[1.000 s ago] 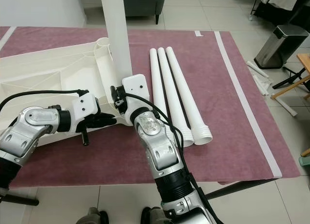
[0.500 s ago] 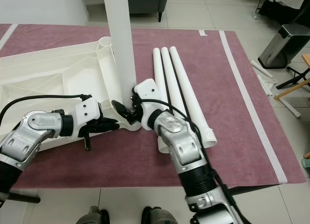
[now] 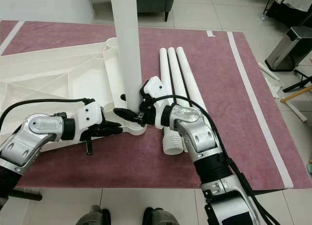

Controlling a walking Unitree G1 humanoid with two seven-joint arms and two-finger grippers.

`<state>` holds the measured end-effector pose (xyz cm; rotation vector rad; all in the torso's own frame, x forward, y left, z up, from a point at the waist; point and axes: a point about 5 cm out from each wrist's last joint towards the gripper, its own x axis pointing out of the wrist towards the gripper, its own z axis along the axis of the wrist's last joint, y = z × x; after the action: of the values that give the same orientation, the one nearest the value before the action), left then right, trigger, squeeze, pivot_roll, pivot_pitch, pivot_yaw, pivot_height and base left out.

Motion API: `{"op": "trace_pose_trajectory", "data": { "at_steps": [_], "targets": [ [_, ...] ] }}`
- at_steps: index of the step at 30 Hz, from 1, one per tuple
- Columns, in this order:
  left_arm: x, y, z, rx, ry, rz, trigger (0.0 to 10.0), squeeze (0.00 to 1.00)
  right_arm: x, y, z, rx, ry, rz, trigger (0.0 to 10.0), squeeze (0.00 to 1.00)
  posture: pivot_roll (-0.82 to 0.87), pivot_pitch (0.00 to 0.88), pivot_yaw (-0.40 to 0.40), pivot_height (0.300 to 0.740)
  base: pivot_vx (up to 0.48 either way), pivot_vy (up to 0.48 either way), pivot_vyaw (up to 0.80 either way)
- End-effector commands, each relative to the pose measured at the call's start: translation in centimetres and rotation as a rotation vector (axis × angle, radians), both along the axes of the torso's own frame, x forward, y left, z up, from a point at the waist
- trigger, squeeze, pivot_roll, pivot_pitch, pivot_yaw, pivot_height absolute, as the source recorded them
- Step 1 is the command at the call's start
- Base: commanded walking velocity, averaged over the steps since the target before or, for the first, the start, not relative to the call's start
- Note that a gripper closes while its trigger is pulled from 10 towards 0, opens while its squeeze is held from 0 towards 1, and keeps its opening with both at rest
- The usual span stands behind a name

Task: Building children table

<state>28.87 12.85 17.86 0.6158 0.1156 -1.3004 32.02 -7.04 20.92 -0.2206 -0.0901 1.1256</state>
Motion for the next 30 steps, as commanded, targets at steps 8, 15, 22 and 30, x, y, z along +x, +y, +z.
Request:
{"op": "trace_pose_trajectory", "data": {
  "at_steps": [8, 15, 22, 30],
  "targets": [
    [-1.0, -1.1, 0.5, -0.019, 0.031, -0.135, 0.0, 0.0, 1.2, 1.0, -1.7, 0.002, 0.055, -0.428, 0.0, 0.0, 0.09, 0.173, -0.022, 0.74, 0.0, 0.0, 0.0],
    [-0.6, -1.7, 0.8, -0.033, 0.021, -0.146, 0.0, 0.0, 0.8, 2.5, -3.3, 0.016, 0.113, -0.747, 0.0, 0.0, 0.08, 0.175, -0.016, 0.74, 0.0, 0.0, 0.0],
    [-0.5, -1.9, 1.0, -0.035, 0.018, -0.151, 0.0, 0.0, 0.8, 3.5, -3.6, 0.044, 0.123, -0.873, 0.0, 0.0, 0.08, 0.177, -0.014, 0.74, 0.0, 0.0, 0.0],
    [-0.5, -1.7, 0.8, -0.035, 0.024, -0.143, 0.0, 0.0, 0.8, 4.1, -2.4, 0.104, 0.097, -0.823, 10.0, 0.0, 0.09, 0.177, -0.02, 0.74, 0.0, 0.0, 0.0]
  ]
}}
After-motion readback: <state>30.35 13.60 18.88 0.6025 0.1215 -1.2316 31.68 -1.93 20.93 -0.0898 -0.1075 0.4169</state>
